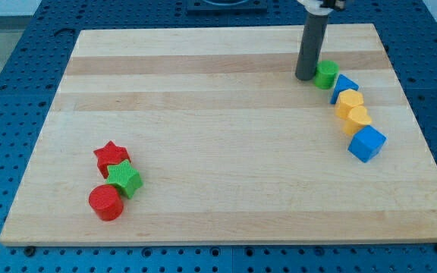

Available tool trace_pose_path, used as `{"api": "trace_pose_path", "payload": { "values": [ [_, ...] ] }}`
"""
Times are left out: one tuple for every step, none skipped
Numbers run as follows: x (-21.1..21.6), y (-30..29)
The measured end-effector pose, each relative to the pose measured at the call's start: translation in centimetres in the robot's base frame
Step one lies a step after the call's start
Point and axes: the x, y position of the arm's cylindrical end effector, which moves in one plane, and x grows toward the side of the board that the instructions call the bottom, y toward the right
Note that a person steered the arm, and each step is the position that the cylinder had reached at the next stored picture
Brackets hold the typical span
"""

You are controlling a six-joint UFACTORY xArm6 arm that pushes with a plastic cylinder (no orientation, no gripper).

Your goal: Push the red star closer to the blue cube

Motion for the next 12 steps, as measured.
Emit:
{"api": "trace_pose_path", "payload": {
  "values": [
    [-0.1, 0.9],
    [-0.3, -0.4],
    [-1.2, -4.9],
    [-1.2, -13.0],
    [-0.9, -22.9],
    [3.0, -31.7],
    [8.9, -37.8],
    [13.7, -40.7],
    [17.7, -41.1],
    [18.7, -39.1],
    [18.3, -34.5],
    [17.1, -29.2]
  ]
}}
